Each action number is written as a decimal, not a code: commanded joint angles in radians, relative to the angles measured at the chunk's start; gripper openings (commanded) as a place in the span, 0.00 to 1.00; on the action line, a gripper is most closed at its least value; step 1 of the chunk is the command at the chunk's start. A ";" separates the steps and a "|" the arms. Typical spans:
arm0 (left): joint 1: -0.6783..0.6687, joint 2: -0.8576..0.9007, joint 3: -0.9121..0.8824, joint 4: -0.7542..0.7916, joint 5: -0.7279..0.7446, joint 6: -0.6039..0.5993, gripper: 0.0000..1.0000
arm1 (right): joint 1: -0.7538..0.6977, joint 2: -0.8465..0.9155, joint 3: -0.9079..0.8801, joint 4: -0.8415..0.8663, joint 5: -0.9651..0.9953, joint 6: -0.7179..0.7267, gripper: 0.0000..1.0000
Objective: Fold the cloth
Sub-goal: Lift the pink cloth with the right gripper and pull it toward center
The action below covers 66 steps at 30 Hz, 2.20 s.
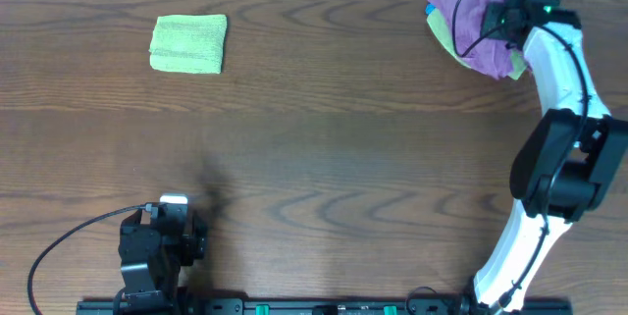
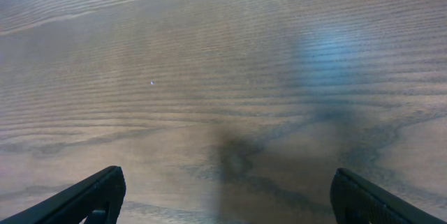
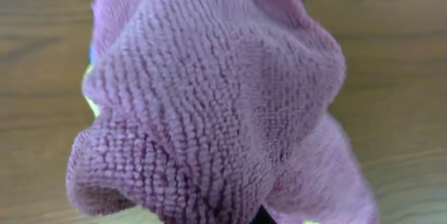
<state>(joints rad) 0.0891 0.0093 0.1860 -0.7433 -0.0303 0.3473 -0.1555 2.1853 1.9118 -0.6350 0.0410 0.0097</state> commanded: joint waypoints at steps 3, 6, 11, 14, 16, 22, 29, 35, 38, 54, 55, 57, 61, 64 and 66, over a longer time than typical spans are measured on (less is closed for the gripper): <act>0.002 -0.006 -0.020 -0.014 -0.003 -0.003 0.95 | 0.040 -0.020 0.163 -0.156 0.015 -0.004 0.02; 0.002 -0.006 -0.020 -0.015 -0.003 -0.003 0.95 | 0.085 -0.022 0.251 -0.296 0.011 -0.003 0.01; 0.002 -0.006 -0.020 -0.015 -0.003 -0.003 0.95 | 0.214 -0.069 0.328 -0.427 0.011 -0.032 0.02; 0.003 -0.006 -0.020 -0.014 -0.003 -0.003 0.95 | 0.305 -0.117 0.328 -0.467 0.013 -0.033 0.02; 0.002 -0.006 -0.020 -0.014 -0.003 -0.003 0.95 | 0.362 -0.143 0.328 -0.512 0.017 -0.004 0.02; 0.002 -0.006 -0.020 -0.015 -0.003 -0.003 0.95 | 0.512 -0.204 0.327 -0.704 0.114 0.128 0.02; 0.003 -0.006 -0.020 -0.014 -0.003 -0.003 0.95 | 0.784 -0.326 0.323 -0.927 0.377 0.379 0.02; 0.002 -0.006 -0.020 -0.015 -0.003 -0.003 0.95 | 0.974 -0.417 0.312 -1.031 0.542 0.485 0.01; 0.002 -0.006 -0.020 -0.015 -0.003 -0.003 0.95 | 0.975 -0.467 0.261 -1.046 0.560 0.504 0.02; 0.002 -0.006 -0.020 -0.014 -0.003 -0.004 0.95 | 0.724 -1.026 -0.331 -0.833 0.406 0.380 0.01; 0.002 -0.006 -0.020 -0.015 -0.003 -0.003 0.95 | 0.721 -1.061 -0.361 -0.820 0.364 0.363 0.01; 0.002 -0.006 -0.020 -0.014 -0.003 -0.003 0.95 | 0.719 -1.140 -0.449 -0.805 0.309 0.359 0.01; 0.002 -0.006 -0.020 -0.014 -0.003 -0.003 0.95 | 0.719 -1.194 -0.605 -0.781 0.242 0.357 0.02; 0.003 -0.006 -0.020 -0.014 -0.003 -0.003 0.95 | 0.719 -1.151 -0.667 -0.676 0.183 0.298 0.01; 0.002 -0.006 -0.020 -0.015 -0.003 -0.003 0.95 | 0.719 -1.090 -0.673 -0.572 0.128 0.245 0.01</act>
<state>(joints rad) 0.0891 0.0093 0.1860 -0.7433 -0.0303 0.3473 0.5705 1.0332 1.2518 -1.2819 0.2649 0.3420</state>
